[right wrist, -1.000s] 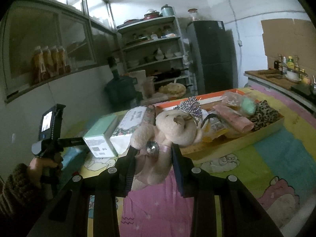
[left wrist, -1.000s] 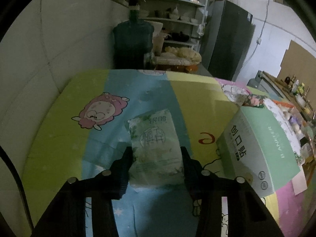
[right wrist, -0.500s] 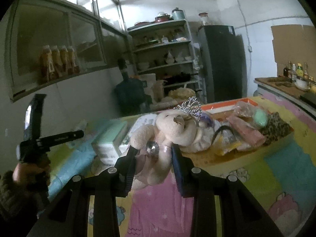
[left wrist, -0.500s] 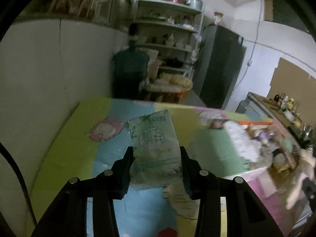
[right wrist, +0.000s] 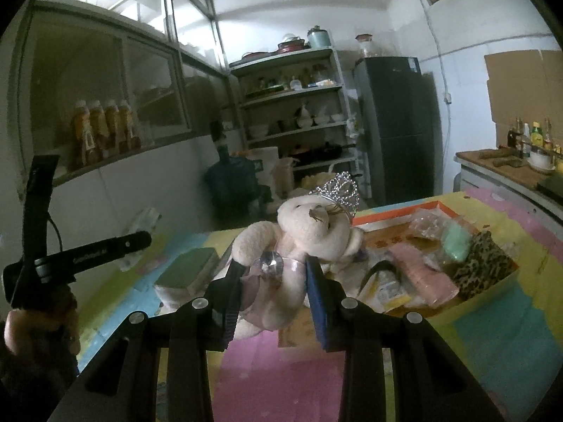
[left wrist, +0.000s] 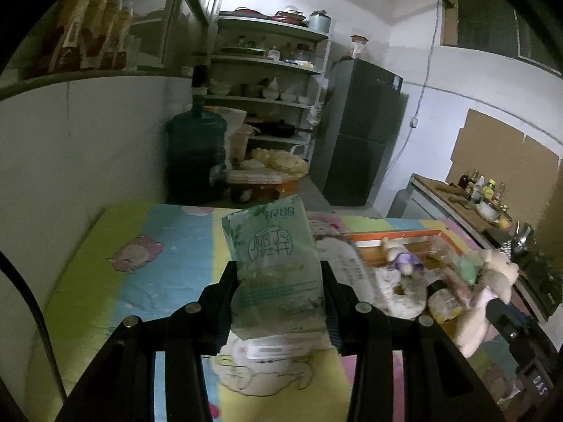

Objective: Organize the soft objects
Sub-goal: 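Carry the green-printed bag and teddy bear over the cardboard tray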

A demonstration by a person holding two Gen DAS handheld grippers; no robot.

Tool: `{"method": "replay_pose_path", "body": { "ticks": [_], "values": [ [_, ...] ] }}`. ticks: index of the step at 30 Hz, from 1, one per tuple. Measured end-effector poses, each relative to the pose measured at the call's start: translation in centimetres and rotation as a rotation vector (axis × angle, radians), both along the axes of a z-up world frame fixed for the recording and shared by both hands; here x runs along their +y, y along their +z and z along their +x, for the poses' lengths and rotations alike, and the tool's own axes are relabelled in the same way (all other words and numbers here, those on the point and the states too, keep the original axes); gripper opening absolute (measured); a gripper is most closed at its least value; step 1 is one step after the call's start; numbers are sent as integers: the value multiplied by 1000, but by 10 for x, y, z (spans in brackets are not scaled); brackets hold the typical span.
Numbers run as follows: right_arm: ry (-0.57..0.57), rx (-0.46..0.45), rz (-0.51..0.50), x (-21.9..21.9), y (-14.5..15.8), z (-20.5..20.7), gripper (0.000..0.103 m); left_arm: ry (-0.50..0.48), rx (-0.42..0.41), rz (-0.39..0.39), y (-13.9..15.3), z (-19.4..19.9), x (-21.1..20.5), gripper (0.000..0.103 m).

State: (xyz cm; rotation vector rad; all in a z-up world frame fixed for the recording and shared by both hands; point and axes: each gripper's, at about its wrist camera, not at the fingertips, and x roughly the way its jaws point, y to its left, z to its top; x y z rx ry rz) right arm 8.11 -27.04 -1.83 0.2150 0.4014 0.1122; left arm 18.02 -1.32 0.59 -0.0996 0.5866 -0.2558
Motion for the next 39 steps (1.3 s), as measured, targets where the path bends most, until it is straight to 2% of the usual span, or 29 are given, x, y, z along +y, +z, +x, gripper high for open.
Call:
{"method": "replay_pose_path", "body": {
  "ticks": [18,39],
  "values": [
    [-15,0,24,-55,-1,13,35,-81,5,0,-3,5,-83,44],
    [-88,16,38,-116,-9,29,35,-207,44,19,-18,27,-174,44]
  ]
}}
